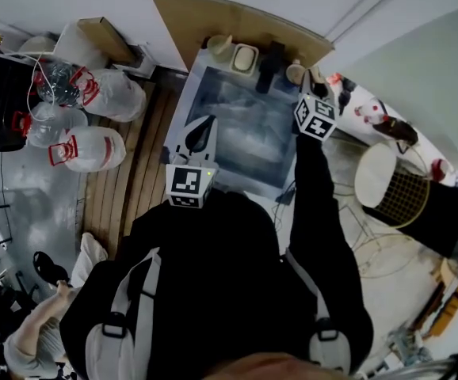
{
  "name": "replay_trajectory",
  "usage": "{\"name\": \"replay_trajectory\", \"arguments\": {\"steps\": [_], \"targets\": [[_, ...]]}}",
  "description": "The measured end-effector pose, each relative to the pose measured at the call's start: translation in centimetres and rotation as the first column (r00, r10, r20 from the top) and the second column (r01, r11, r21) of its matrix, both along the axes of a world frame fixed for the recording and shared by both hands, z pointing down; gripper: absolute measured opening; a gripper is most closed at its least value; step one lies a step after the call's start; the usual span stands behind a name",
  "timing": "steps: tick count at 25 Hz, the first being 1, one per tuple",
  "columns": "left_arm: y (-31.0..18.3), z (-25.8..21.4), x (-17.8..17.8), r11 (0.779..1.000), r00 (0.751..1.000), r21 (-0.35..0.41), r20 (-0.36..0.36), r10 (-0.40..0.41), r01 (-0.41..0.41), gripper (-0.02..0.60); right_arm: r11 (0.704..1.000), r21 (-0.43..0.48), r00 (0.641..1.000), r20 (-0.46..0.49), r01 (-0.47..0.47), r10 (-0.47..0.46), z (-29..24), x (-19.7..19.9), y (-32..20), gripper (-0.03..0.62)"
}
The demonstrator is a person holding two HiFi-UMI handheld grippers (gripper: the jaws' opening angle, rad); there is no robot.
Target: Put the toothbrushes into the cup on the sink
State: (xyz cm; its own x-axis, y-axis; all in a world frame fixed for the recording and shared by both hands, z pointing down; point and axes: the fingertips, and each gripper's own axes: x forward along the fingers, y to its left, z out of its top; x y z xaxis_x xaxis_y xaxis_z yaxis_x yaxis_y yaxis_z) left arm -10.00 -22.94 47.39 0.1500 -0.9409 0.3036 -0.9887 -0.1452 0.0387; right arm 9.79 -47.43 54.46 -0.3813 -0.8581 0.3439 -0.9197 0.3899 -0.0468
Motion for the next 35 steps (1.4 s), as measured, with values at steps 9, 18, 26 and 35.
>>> {"name": "replay_trajectory", "arguments": {"steps": [9,18,26,35], "targets": [[0.4,0.3,1.1,0.999,0.999,-0.014,-0.023,0.031,-0.031,0.002,0.999,-0.030,0.999,-0.003,0.045,-0.045,0.5,-0.1,0.9,0.164],[0.8,-0.2,1.5,0.998,0.998,0.003,-0.031,0.058,-0.058,0.002,0.998,0.048,0.995,0.085,0.050,-0.054,-3.9,1.6,3.9,0.169],[0.9,-1.3,2.2,0.993,0.992,0.037,-0.056,0.116,-0.114,0.002,0.993,0.100,0.984,0.160,0.061,-0.076,-8.1,2.5,10.0,0.125],[0.6,-2.2,2.4,0.988,0.990,0.092,-0.058,0.126,-0.121,0.002,0.986,0.166,0.987,0.155,0.026,-0.052,-10.4,2.0,17.1,0.002]]}}
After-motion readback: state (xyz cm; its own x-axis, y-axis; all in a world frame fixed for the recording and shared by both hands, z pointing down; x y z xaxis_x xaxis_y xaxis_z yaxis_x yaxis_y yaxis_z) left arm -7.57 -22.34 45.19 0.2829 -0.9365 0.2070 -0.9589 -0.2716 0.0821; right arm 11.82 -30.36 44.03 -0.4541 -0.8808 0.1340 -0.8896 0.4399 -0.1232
